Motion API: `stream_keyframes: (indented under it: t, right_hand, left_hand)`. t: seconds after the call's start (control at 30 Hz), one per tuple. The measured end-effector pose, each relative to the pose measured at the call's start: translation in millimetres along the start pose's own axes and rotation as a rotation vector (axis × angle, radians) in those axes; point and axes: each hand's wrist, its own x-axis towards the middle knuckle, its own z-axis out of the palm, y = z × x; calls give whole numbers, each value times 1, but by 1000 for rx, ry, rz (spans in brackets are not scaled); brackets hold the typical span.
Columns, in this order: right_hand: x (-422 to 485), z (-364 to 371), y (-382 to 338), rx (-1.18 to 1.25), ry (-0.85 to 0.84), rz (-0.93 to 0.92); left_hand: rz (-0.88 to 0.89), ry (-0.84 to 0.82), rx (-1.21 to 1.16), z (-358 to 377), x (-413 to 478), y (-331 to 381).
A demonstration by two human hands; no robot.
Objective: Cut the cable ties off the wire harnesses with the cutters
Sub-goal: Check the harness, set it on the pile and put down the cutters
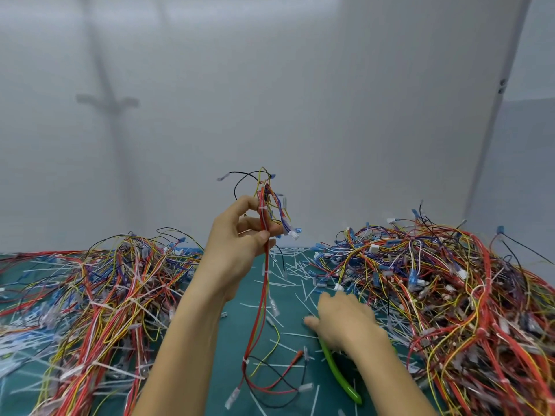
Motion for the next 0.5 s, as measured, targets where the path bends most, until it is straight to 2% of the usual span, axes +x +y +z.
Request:
stream_keyframes:
  t: [0.1,0.23,0.3,0.33,0.4,0.5]
  right_hand:
    - [-4,-15,-4,269,317,-79]
    - [-13,-42,-8,890,671,-159]
    - [-25,-57,-10,1196,766,-264]
    - [-30,-63,-12,1363,749,-338]
    - [-39,-73,-11,1622,592,-430]
    - [-46,-80,-3,1826,363,-406]
  left_hand:
    - [41,-24,21,2,0,-1]
    - [93,-118,73,6,-2,-2]
    - [105,-178,111,9,-3,-2]
    - [107,-214,133,11,-3,-1]
    - [107,-271,165,14,-4,-1]
    - [121,-322,209,14,-4,1]
